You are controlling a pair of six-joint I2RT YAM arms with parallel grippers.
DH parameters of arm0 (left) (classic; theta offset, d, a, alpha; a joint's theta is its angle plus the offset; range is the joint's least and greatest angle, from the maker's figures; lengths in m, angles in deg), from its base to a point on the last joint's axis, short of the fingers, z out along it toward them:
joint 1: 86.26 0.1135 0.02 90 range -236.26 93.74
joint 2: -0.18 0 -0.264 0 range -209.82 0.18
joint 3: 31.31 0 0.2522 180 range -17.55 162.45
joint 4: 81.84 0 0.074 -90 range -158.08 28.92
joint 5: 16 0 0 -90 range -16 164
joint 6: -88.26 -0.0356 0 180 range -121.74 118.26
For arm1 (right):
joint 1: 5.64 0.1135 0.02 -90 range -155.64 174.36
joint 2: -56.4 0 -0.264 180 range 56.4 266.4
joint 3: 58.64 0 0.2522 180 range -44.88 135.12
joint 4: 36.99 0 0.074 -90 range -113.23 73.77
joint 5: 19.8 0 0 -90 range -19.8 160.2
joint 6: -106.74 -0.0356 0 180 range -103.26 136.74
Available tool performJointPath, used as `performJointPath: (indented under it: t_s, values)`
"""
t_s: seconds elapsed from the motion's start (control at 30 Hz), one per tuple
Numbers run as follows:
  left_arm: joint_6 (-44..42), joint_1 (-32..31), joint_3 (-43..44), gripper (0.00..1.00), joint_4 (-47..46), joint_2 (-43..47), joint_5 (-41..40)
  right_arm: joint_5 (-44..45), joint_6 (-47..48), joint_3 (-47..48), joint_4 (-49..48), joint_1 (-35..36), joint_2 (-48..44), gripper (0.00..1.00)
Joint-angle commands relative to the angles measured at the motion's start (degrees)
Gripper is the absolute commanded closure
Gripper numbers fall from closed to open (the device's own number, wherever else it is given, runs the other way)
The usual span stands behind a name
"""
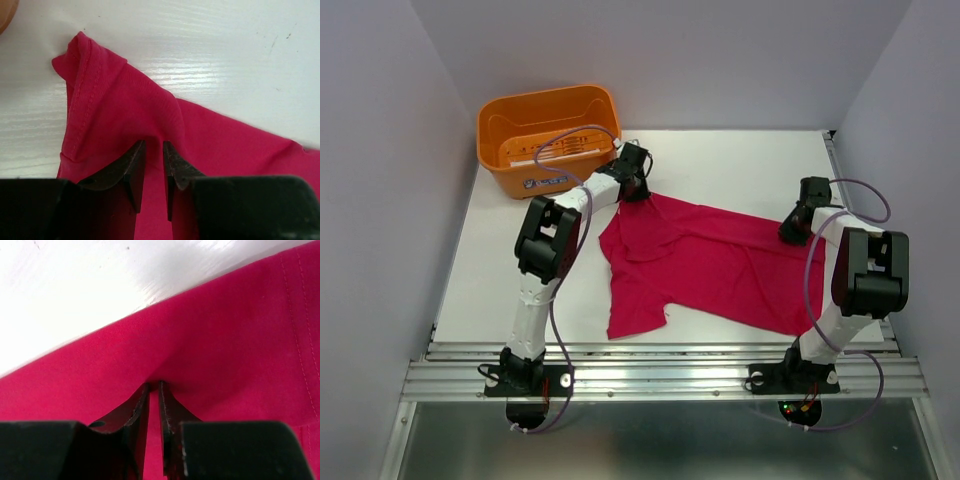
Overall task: Roll the t-shirts
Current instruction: Fold the T-shirt at the center of the board.
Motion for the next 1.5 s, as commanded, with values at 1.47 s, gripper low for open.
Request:
performJointPath:
  t_s: [1.47]
  values:
    - [-3.4,1.6,16.9,0.46,4.6,-8.0,-5.7,2.1,2.0,-3.9,-2.2,-7.1,-5.2,0.83]
